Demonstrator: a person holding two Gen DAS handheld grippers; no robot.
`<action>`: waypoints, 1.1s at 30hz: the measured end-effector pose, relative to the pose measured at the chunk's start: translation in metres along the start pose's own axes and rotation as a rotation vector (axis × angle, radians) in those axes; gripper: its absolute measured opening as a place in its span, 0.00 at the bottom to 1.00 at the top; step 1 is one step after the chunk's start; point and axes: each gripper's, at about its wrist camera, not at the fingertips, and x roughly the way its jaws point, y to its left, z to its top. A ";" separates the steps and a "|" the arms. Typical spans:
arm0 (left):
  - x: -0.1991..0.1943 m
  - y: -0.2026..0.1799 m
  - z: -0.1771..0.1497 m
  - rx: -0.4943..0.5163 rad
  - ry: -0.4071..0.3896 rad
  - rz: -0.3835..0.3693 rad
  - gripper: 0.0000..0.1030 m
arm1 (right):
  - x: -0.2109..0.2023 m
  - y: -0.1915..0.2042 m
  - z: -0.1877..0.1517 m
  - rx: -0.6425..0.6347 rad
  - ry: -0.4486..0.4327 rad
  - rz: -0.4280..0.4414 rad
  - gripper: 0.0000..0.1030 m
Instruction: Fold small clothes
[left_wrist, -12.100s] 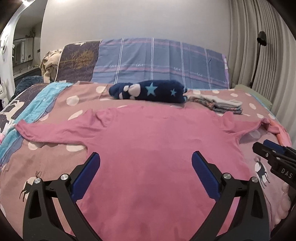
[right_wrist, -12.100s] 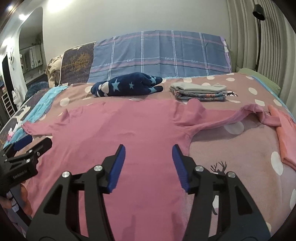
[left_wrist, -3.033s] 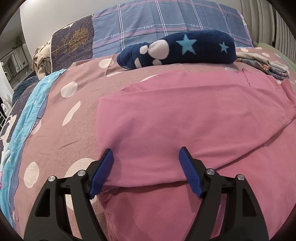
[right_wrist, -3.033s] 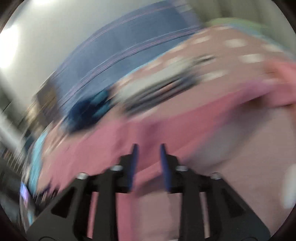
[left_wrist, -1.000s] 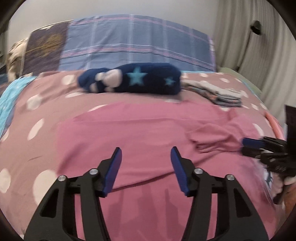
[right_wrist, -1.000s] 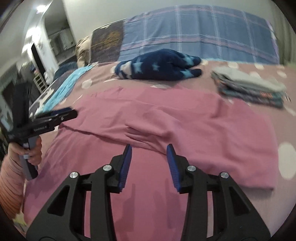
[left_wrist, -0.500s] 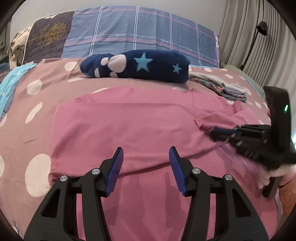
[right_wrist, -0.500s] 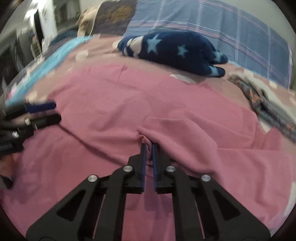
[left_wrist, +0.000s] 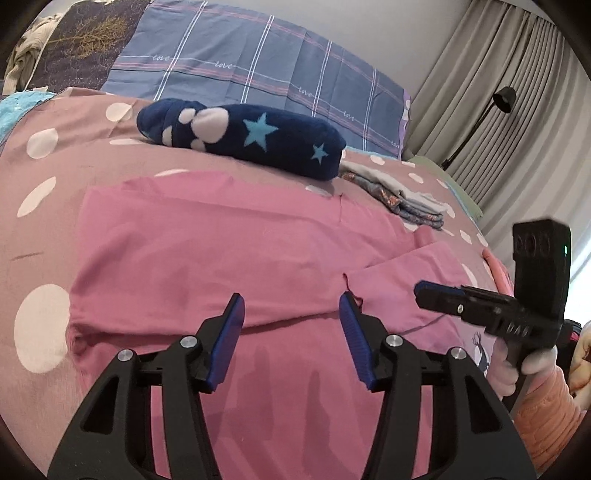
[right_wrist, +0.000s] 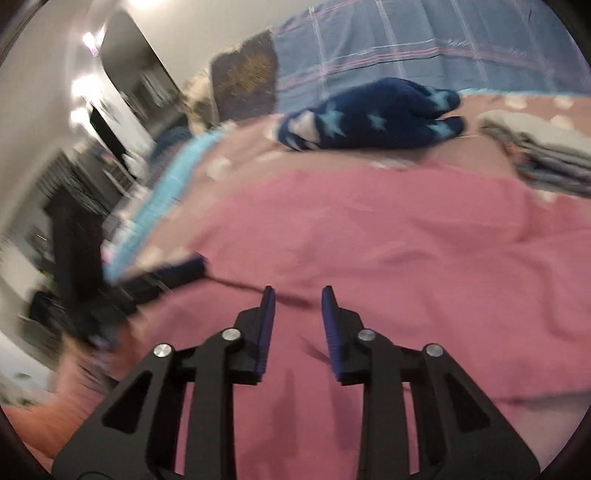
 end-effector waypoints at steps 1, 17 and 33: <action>0.002 -0.003 -0.001 0.004 0.007 -0.012 0.53 | -0.002 0.001 -0.005 -0.025 0.006 -0.026 0.26; 0.105 -0.104 -0.011 0.194 0.282 -0.064 0.05 | -0.097 -0.092 -0.075 0.263 -0.146 -0.215 0.37; -0.045 -0.051 0.085 0.241 -0.092 0.200 0.04 | -0.084 -0.097 -0.076 0.247 -0.131 -0.301 0.47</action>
